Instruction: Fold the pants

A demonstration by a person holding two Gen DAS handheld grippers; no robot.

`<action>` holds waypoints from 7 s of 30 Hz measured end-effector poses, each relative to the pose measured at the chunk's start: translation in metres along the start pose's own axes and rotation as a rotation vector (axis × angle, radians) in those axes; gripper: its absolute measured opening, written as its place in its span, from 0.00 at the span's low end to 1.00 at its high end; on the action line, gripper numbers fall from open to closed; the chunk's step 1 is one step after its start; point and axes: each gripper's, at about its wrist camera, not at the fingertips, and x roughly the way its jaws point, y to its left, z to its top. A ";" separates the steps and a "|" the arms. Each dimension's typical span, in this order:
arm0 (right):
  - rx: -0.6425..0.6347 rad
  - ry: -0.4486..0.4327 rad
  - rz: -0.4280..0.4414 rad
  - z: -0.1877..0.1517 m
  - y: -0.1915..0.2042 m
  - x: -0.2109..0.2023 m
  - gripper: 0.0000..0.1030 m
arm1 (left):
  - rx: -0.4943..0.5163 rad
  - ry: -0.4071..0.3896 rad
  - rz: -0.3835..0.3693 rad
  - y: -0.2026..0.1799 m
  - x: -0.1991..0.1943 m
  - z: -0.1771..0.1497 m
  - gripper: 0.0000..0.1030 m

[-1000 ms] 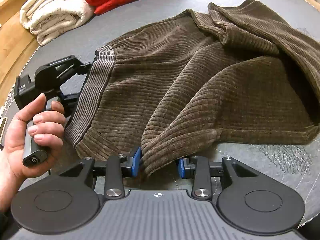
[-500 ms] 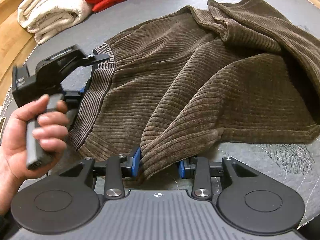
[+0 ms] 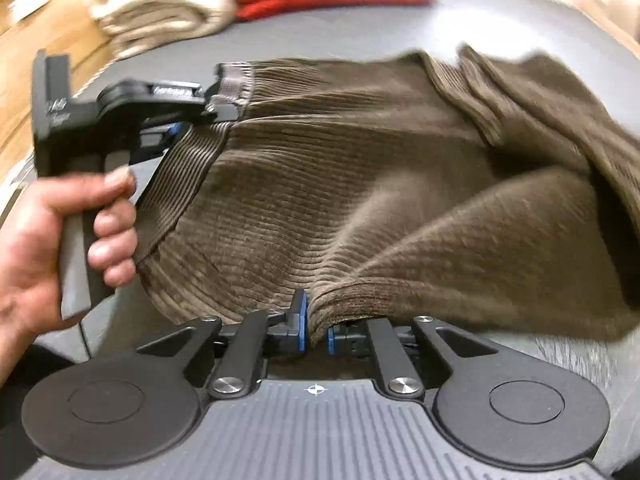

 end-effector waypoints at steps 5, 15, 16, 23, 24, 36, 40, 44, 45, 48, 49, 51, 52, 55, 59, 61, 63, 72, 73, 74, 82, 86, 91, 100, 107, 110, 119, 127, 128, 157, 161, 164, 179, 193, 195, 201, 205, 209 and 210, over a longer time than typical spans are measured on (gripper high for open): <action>-0.211 0.044 0.158 -0.011 0.042 -0.016 0.10 | -0.097 0.029 0.209 0.033 -0.045 -0.014 0.24; -0.298 0.041 0.138 -0.023 0.006 -0.068 0.29 | 0.095 -0.160 0.203 -0.031 -0.099 -0.036 0.46; -0.286 0.023 0.143 -0.020 -0.004 -0.076 0.30 | 0.134 -0.138 0.165 -0.044 -0.097 -0.043 0.46; -0.138 -0.143 -0.054 0.021 -0.115 -0.101 0.39 | 0.273 0.039 0.043 -0.111 -0.085 -0.095 0.46; -0.119 -0.152 -0.092 0.026 -0.128 -0.094 0.41 | 0.272 0.058 0.040 -0.116 -0.084 -0.100 0.46; -0.173 0.030 -0.279 0.031 -0.154 0.026 0.10 | 0.362 0.218 0.035 -0.119 -0.033 -0.137 0.62; -0.063 -0.123 -0.334 0.032 -0.216 -0.034 0.06 | 0.354 0.264 0.056 -0.113 -0.018 -0.139 0.62; 0.281 -0.184 -0.374 0.007 -0.321 -0.117 0.06 | 0.378 0.336 0.077 -0.110 -0.004 -0.147 0.62; 0.390 -0.149 -0.359 -0.011 -0.350 -0.131 0.06 | 0.407 0.341 0.081 -0.112 -0.002 -0.149 0.63; 0.559 0.037 -0.314 -0.069 -0.396 -0.135 0.07 | 0.522 0.347 0.085 -0.124 0.001 -0.161 0.78; 0.575 0.090 -0.310 -0.087 -0.402 -0.131 0.06 | 0.568 0.350 0.091 -0.128 0.002 -0.166 0.80; 0.632 0.137 -0.392 -0.107 -0.411 -0.133 0.10 | 0.655 0.335 0.109 -0.136 0.003 -0.177 0.85; 0.653 0.089 -0.391 -0.110 -0.416 -0.140 0.10 | 0.660 0.326 0.111 -0.137 0.003 -0.181 0.85; 0.625 -0.106 -0.411 -0.096 -0.417 -0.167 0.12 | 0.625 0.324 0.096 -0.131 0.004 -0.180 0.86; 0.357 -0.213 -0.304 -0.053 -0.394 -0.166 0.46 | 0.668 0.299 0.105 -0.133 0.004 -0.190 0.92; 0.155 -0.204 -0.242 -0.031 -0.370 -0.151 0.48 | 0.662 0.293 0.113 -0.134 0.003 -0.192 0.92; -0.072 -0.187 -0.205 -0.016 -0.334 -0.129 0.49 | 0.648 0.290 0.123 -0.135 0.001 -0.192 0.92; -0.566 -0.026 -0.175 -0.001 -0.205 -0.031 0.50 | 0.558 0.240 0.237 -0.143 -0.019 -0.211 0.93; -0.618 0.002 -0.190 -0.005 -0.200 -0.021 0.50 | 0.548 0.237 0.248 -0.144 -0.022 -0.214 0.93; -0.650 0.028 -0.197 -0.007 -0.196 -0.013 0.50 | 0.543 0.232 0.257 -0.145 -0.025 -0.217 0.93; -0.744 -0.011 -0.278 -0.011 -0.196 -0.012 0.20 | 0.543 0.232 0.272 -0.147 -0.031 -0.222 0.95; -0.547 -0.152 -0.261 0.007 -0.234 -0.061 0.11 | 0.539 0.225 0.272 -0.147 -0.030 -0.222 0.95; 0.055 -0.350 -0.318 0.015 -0.367 -0.160 0.09 | 0.534 0.227 0.268 -0.145 -0.028 -0.221 0.98; 1.046 -0.131 -0.638 -0.134 -0.580 -0.203 0.09 | 0.520 0.221 0.272 -0.149 -0.020 -0.220 1.00; 0.970 -0.284 -0.636 -0.130 -0.575 -0.227 0.09 | 0.520 0.226 0.266 -0.149 -0.023 -0.220 1.00; 0.973 -0.365 -0.659 -0.116 -0.580 -0.236 0.08 | 0.522 0.230 0.260 -0.148 -0.025 -0.221 1.00; 1.283 -0.210 -0.812 -0.159 -0.616 -0.242 0.04 | 0.518 0.240 0.267 -0.150 -0.024 -0.220 1.00; 0.922 -0.404 -0.434 -0.068 -0.588 -0.210 0.38 | 0.521 0.222 0.255 -0.150 -0.023 -0.222 1.00; 0.921 -0.380 -0.407 -0.057 -0.590 -0.199 0.41 | 0.521 0.220 0.254 -0.150 -0.023 -0.222 1.00; 0.769 -0.230 -0.819 0.036 -0.611 -0.092 0.27 | 0.520 0.229 0.261 -0.157 -0.028 -0.212 1.00; 0.713 -0.324 -0.743 0.029 -0.609 -0.130 0.43 | 0.501 0.196 0.164 -0.170 -0.040 -0.210 0.97; 0.676 -0.335 -0.683 0.014 -0.605 -0.151 0.45 | 0.499 0.200 0.042 -0.184 -0.046 -0.216 0.82; 1.128 -0.202 -0.576 -0.153 -0.644 -0.247 0.52 | 0.608 0.323 -0.159 -0.207 -0.048 -0.240 0.65; 1.067 -0.063 -0.587 -0.113 -0.615 -0.217 0.49 | 0.848 0.283 -0.122 -0.226 -0.047 -0.283 0.61; 1.065 -0.063 -0.619 -0.112 -0.612 -0.217 0.41 | 0.847 0.278 -0.116 -0.225 -0.047 -0.280 0.42; 1.056 -0.104 -0.637 -0.116 -0.616 -0.223 0.14 | 0.862 0.278 -0.111 -0.228 -0.050 -0.276 0.20; 1.003 -0.130 -0.652 -0.112 -0.617 -0.230 0.11 | 0.877 0.246 -0.120 -0.235 -0.065 -0.272 0.15; 0.955 -0.175 -0.734 -0.107 -0.616 -0.241 0.12 | 0.870 0.352 -0.141 -0.230 -0.056 -0.275 0.14; 0.941 -0.135 -0.736 -0.107 -0.616 -0.235 0.12 | 0.868 0.362 -0.143 -0.227 -0.054 -0.277 0.16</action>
